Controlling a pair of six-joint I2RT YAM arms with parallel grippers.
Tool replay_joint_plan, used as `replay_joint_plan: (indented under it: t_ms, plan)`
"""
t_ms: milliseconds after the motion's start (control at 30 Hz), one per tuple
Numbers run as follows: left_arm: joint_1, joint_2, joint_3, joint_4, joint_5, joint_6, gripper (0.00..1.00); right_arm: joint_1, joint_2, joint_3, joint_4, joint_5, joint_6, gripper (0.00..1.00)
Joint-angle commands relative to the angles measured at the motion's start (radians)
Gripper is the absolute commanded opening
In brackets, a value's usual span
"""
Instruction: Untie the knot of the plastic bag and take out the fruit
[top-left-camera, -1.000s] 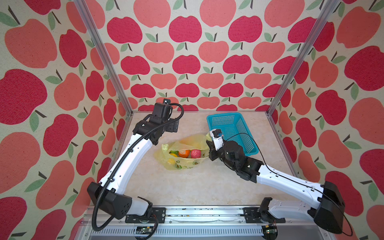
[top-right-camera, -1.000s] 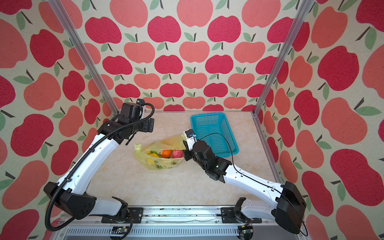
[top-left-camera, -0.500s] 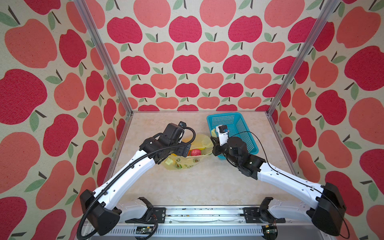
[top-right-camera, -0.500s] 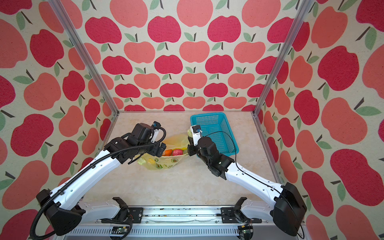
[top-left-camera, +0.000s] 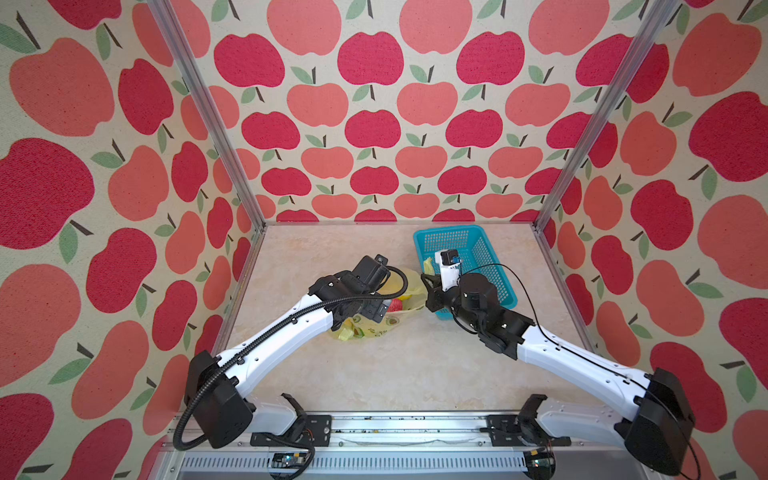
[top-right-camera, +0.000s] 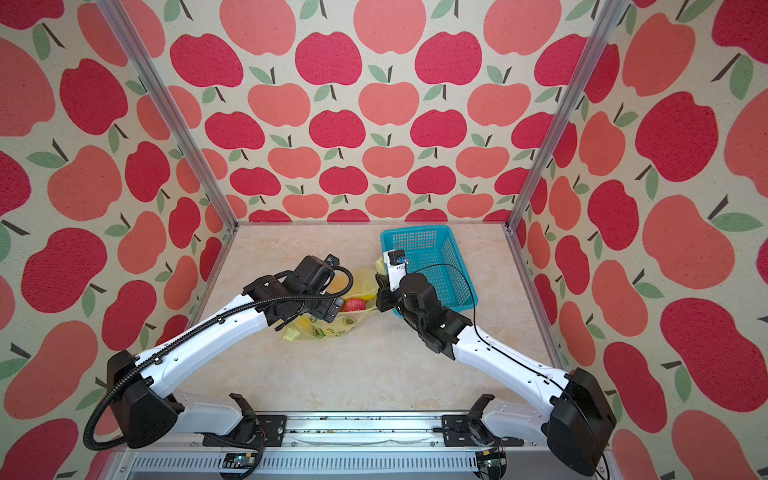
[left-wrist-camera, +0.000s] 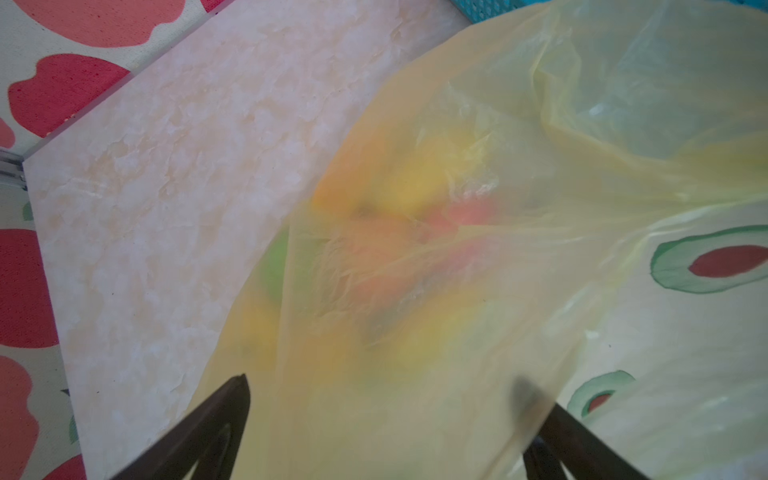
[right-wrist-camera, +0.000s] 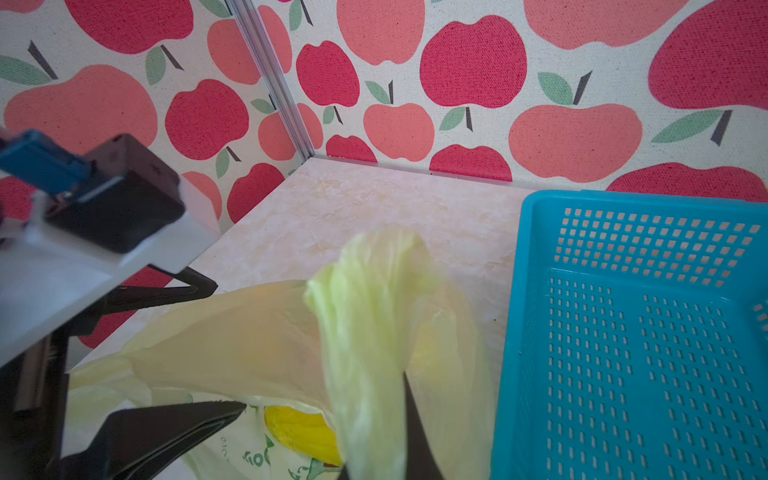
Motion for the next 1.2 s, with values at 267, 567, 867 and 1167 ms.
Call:
replay_joint_plan:
  t_ms: [267,567,867,1167]
  plan:
    - [0.121,0.079,0.044,0.027,0.023,0.011,0.64,-0.006,-0.077,-0.052,0.022,-0.003,0.014,0.00]
    - [0.195,0.126,0.143,0.072,0.051,0.019,0.04,-0.006,-0.102,-0.092,0.041,-0.002,0.010,0.46]
    - [0.242,0.215,0.353,-0.007,-0.057,0.068,0.00,-0.005,-0.117,-0.103,0.031,0.005,-0.009,0.82]
    - [0.244,0.232,0.555,-0.069,-0.105,0.146,0.00,0.001,-0.132,-0.126,0.070,-0.024,-0.035,0.93]
